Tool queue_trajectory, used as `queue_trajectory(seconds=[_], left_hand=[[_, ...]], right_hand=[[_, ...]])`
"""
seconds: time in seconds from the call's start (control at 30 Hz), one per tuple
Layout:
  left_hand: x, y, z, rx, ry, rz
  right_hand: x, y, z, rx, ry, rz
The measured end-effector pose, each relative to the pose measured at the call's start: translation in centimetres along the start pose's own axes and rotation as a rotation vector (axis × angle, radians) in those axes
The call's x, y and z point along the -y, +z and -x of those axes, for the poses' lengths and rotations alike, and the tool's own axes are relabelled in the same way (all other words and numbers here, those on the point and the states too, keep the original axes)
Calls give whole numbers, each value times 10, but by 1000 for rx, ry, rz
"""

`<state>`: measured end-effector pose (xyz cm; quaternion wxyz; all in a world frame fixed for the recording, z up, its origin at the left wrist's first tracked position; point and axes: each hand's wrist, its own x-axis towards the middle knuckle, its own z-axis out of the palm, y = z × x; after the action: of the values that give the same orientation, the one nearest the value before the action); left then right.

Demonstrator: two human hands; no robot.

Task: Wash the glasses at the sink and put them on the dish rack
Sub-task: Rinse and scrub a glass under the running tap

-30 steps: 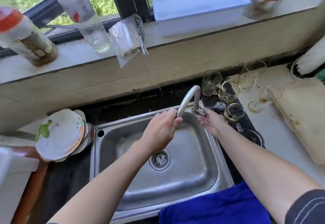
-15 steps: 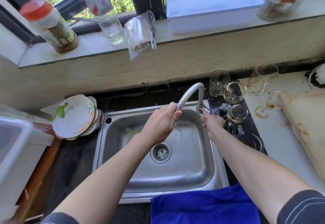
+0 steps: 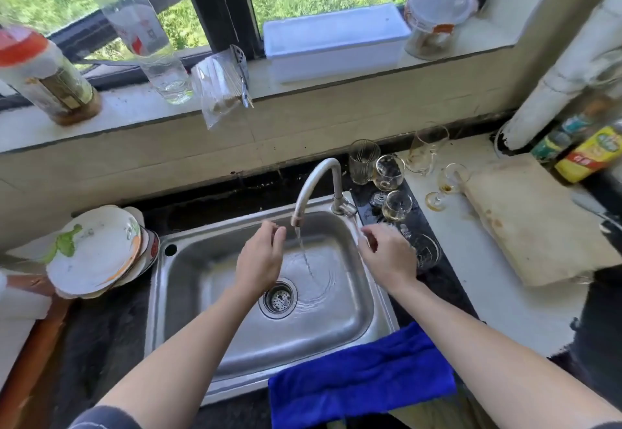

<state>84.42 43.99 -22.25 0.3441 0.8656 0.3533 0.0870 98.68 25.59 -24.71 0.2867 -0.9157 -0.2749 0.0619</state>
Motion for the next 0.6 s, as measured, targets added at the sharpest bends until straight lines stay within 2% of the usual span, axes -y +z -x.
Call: queue_trajectory(seconds=[0.07, 0.1, 0.23, 0.37, 0.47, 0.6], left_hand=[[15, 9, 8, 34, -59, -37], [21, 14, 12, 51, -71, -45], [40, 32, 30, 119, -72, -55], [47, 39, 39, 199, -36, -99], [50, 37, 40, 255, 0, -113], [58, 30, 37, 315, -19, -98]], right_hand=[[-13, -11, 3, -134, -60, 165], [-20, -15, 4, -150, -28, 239], [-44, -28, 4, 51, 337, 376], [-50, -26, 3, 156, 540, 231], [-40, -31, 7, 106, 531, 208], [-19, -40, 19, 134, 371, 164]])
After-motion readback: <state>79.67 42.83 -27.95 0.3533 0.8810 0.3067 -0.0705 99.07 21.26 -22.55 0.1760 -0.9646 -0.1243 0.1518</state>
